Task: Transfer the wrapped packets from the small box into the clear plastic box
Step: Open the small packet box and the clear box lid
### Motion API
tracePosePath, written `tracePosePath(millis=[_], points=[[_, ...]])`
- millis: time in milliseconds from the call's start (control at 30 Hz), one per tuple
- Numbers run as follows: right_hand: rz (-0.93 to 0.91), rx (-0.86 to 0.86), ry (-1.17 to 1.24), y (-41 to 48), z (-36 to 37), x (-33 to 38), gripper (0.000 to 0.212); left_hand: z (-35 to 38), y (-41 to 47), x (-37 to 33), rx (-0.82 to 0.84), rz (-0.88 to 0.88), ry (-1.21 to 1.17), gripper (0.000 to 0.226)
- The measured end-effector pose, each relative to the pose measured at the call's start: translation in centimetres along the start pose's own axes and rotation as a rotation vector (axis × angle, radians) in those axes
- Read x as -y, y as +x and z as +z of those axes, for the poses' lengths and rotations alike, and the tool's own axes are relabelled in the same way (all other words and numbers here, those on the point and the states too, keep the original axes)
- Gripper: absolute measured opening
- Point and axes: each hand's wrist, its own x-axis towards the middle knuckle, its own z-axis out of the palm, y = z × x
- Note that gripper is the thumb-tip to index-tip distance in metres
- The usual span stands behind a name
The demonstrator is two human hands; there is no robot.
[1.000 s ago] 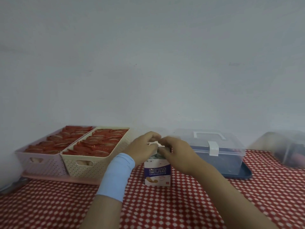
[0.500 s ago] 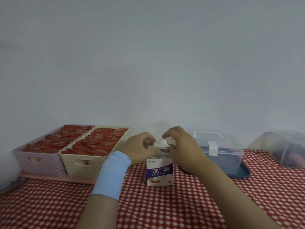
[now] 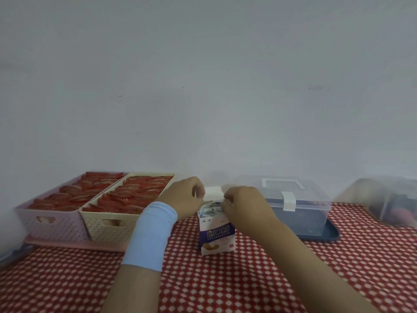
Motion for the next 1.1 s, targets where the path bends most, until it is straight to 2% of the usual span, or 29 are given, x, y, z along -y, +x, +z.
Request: tracePosePath(millis=[67, 133, 200, 267, 400, 467, 533, 567, 700, 867, 1000, 1100], points=[[0.028, 0.000, 0.056, -0.1, -0.1, 0.0, 0.028, -0.8, -0.2, 0.7, 0.076, -0.038, 0.044, 0.025], [0.021, 0.060, 0.057, -0.1, -0.1, 0.0, 0.031, -1.0, -0.4, 1.2, 0.130, -0.069, 0.184, 0.036], [0.022, 0.125, 0.081, -0.2, -0.1, 0.1, 0.032, -0.7, -0.4, 1.1, 0.102, -0.047, 0.256, 0.043], [0.028, 0.194, 0.173, -0.4, -0.4, 0.1, 0.029, -0.2, -0.2, 0.7, 0.067, 0.003, 0.231, 0.047], [-0.043, 0.349, 0.270, -0.7, -0.8, -0.1, 0.013, 0.4, 0.0, -0.2, 0.177, -0.028, 0.125, 0.057], [-0.087, 0.340, 0.232, -0.7, -0.6, -0.2, 0.020, 0.6, 0.1, -0.4, 0.214, -0.049, 0.132, 0.069], [-0.094, 0.290, 0.180, -0.5, -0.3, -0.1, 0.026, 0.9, 0.0, -0.7, 0.218, -0.042, 0.228, 0.088], [-0.085, 0.271, 0.165, -0.4, -0.1, -0.1, 0.029, 1.1, 0.0, -0.8, 0.202, -0.031, 0.284, 0.091], [-0.041, 0.247, 0.152, 0.0, 0.2, -0.3, 0.033, 2.2, 0.1, -0.7, 0.082, 0.023, 0.281, 0.074], [-0.057, 0.134, 0.176, 0.4, 0.8, -1.0, 0.047, 2.7, 0.3, -0.8, -0.059, 0.084, 0.205, 0.071], [-0.051, 0.193, 0.171, -0.1, 0.9, -1.4, 0.058, 3.5, 0.5, -0.8, -0.009, 0.038, 0.213, 0.073], [-0.098, 0.164, 0.180, -0.3, -0.1, -1.5, 0.059, 3.6, 0.3, -1.4, 0.010, 0.028, 0.215, 0.071]])
